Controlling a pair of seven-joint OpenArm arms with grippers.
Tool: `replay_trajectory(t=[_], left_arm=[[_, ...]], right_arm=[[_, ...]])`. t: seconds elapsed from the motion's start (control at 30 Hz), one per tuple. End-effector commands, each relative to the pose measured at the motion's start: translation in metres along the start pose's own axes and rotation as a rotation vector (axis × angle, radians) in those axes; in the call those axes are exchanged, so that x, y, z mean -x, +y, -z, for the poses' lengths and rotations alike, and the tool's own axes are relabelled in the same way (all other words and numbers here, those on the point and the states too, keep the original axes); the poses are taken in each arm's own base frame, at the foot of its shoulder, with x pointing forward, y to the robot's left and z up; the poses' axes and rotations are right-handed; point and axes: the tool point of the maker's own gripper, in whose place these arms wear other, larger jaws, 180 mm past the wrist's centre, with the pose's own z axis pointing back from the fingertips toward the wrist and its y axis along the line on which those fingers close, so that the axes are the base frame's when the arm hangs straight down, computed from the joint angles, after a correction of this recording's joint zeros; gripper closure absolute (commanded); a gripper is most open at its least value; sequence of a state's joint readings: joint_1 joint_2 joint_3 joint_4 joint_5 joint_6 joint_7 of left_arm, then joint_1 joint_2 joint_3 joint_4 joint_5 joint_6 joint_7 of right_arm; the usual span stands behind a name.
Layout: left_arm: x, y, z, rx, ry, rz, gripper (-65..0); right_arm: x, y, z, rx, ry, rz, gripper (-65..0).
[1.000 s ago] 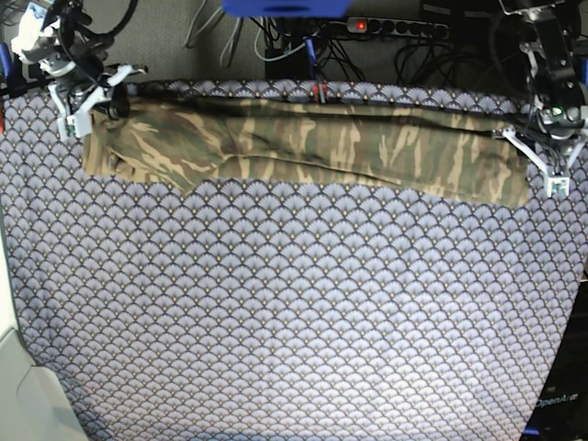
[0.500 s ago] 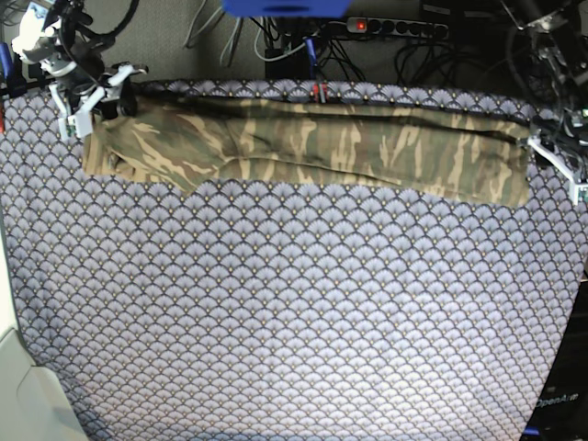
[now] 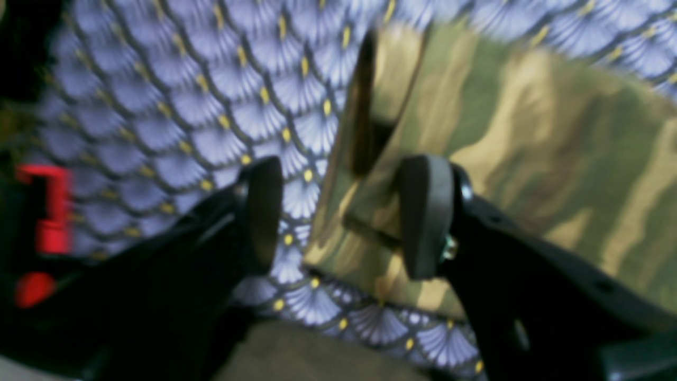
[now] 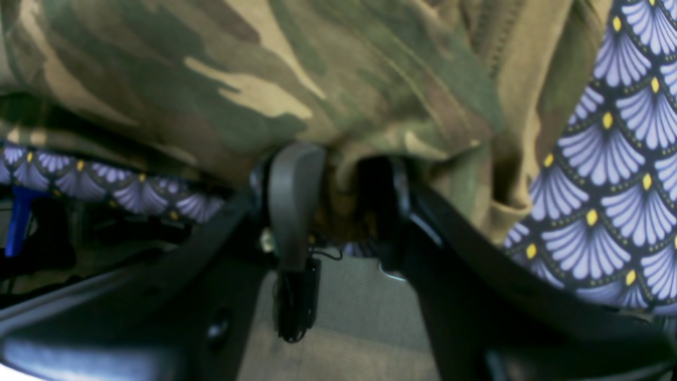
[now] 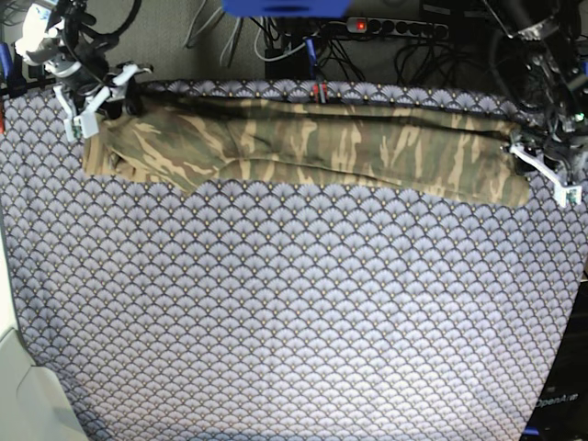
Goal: Fold the T-shirt properly
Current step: 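Fold the strip's end inward with the left gripper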
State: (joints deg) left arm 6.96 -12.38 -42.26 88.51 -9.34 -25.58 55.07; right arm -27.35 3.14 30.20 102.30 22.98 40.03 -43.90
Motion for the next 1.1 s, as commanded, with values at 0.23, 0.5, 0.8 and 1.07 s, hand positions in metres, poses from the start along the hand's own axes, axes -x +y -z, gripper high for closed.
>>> replay_trajectory(t=[0.23, 0.5, 0.8, 1.07], left_arm=[[-0.006, -0.01, 0.021, 0.048, 0.011, -0.013, -34.7], [0.009, -0.015, 0.03, 0.062, 0.057, -0.03, -34.7], [0.04, -0.006, 0.041, 0.068, 0.152, -0.06, -34.3], [0.056, -0.01, 0.047, 0.086, 0.172, -0.08, -28.6]], right_arm=[[-0.008, -0.001, -0.003, -0.001, -0.031, -0.007, -22.0], [-0.008, -0.001, -0.003, 0.0, -0.03, -0.008, -21.9], [-0.01, -0.006, -0.005, 0.007, -0.029, -0.022, -21.9], [-0.012, -0.009, -0.006, 0.013, -0.027, -0.032, -21.9]])
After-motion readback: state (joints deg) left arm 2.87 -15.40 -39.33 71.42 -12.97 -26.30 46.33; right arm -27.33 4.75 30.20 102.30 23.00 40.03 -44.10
